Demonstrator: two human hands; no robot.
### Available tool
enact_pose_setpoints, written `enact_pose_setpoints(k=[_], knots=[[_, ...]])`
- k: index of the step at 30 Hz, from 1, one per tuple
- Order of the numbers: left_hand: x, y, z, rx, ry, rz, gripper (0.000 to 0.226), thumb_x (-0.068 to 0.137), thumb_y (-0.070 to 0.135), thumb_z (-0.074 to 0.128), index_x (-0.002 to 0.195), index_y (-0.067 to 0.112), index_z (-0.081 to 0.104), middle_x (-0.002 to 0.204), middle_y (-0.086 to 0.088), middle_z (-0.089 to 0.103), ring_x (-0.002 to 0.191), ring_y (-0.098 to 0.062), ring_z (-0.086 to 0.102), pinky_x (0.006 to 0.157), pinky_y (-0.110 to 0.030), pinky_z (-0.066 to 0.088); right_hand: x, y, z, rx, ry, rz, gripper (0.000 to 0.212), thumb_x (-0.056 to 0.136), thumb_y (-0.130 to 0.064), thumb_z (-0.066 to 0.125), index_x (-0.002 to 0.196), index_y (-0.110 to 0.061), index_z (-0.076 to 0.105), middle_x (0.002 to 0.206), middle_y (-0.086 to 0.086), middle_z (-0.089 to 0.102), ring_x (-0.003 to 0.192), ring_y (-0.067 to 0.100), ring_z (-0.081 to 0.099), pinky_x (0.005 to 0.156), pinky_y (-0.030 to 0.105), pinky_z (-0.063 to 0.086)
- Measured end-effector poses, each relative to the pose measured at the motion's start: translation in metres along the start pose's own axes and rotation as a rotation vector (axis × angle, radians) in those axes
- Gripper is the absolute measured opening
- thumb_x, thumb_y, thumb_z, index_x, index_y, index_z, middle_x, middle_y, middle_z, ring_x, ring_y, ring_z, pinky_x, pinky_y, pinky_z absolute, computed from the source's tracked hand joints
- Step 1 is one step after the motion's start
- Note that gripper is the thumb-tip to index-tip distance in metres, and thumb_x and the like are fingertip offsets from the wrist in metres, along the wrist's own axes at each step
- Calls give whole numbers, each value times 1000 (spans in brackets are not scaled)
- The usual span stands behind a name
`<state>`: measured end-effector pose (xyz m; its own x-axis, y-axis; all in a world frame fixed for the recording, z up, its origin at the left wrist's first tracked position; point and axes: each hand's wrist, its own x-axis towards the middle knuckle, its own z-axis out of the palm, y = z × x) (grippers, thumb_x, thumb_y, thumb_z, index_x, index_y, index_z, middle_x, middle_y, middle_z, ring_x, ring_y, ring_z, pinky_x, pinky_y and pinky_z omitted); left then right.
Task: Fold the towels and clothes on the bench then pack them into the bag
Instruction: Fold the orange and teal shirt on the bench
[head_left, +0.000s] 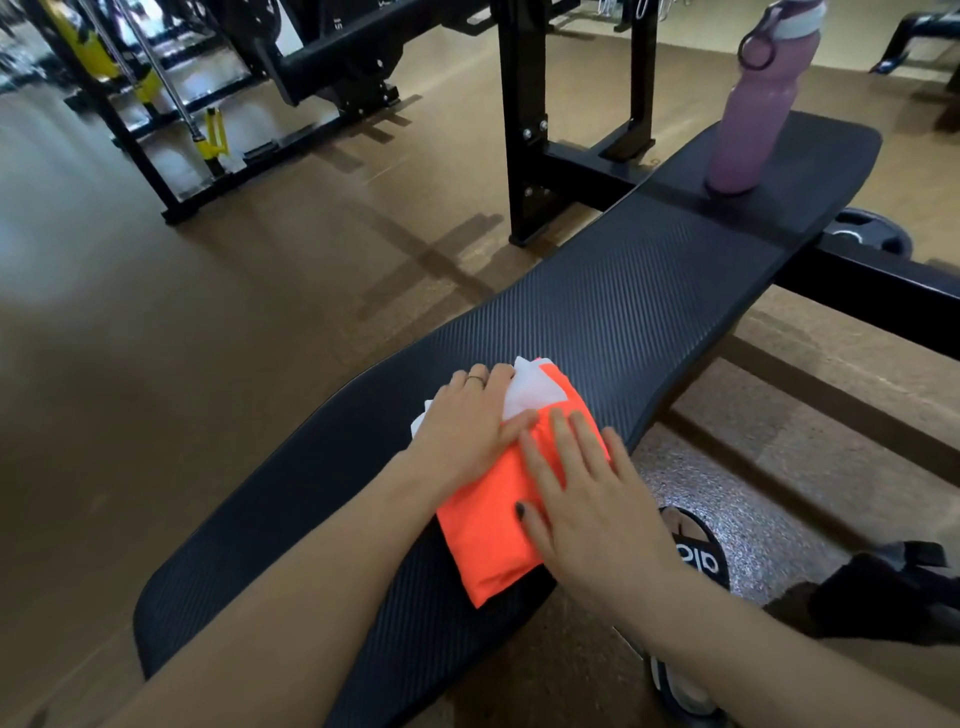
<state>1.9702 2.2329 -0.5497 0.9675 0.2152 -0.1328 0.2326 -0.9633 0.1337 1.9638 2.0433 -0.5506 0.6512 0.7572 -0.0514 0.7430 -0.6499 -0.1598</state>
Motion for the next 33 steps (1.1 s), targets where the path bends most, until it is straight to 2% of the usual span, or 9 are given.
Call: enact_pose_setpoints(k=[4,9,14,19,21,23,27,30,33], knots=[[15,3,-5,-112,-62,52,34,105,47,41,121,17,42,117,-6,55,100,-32,62,78,-44,47,-17,-12,13,6,-42,-89,69,92,-55,36,142,-12,56,150,23,46,140,41,41,110,59,29],[30,5,-7,-61,14,43,32,102,55,40,109,24,40,102,4,54,98,-26,61,72,-38,38,-24,0,23,-8,-75,-129,88,75,-72,49,146,-19,52,153,27,40,141,42,40,108,58,26],[35,2,5,160,61,-86,61,97,68,30,131,20,43,116,-7,59,100,-29,62,81,-42,46,-24,9,23,-55,-136,-190,104,65,-77,64,150,-20,45,153,29,38,143,45,35,110,60,24],[16,8,-5,191,249,206,63,99,58,23,154,29,37,150,-10,44,136,-28,40,114,-43,29,-16,13,7,84,-59,-91,77,81,-71,37,141,-27,56,147,22,50,138,41,46,105,64,42],[1,11,3,128,141,307,60,101,55,18,156,38,32,165,-5,27,151,-26,24,124,-48,14,-10,21,-2,172,-34,60,79,85,-73,29,148,-28,45,152,23,41,141,42,39,107,62,39],[-7,11,15,98,18,265,62,99,56,10,158,42,25,170,-1,13,156,-24,11,125,-50,5,-7,30,-1,230,-123,150,83,86,-78,17,158,-38,9,164,20,11,151,39,13,117,57,26],[-5,15,27,154,42,183,63,99,57,8,160,42,15,171,-1,9,157,-24,6,125,-51,-2,-5,36,-2,229,-329,149,90,90,-77,28,154,-38,-24,165,14,-19,152,34,-17,123,52,12],[-15,15,19,134,142,103,66,99,60,15,161,38,11,171,-4,6,157,-26,5,125,-51,-3,2,32,-10,254,-343,159,90,92,-75,32,158,-32,-12,164,19,-4,151,40,-4,121,53,18],[-55,6,11,-107,288,-222,73,98,56,40,161,31,13,167,-11,13,154,-29,10,124,-50,9,14,31,-21,342,-176,240,70,96,-65,39,151,-24,27,136,16,37,131,38,33,107,48,38]])
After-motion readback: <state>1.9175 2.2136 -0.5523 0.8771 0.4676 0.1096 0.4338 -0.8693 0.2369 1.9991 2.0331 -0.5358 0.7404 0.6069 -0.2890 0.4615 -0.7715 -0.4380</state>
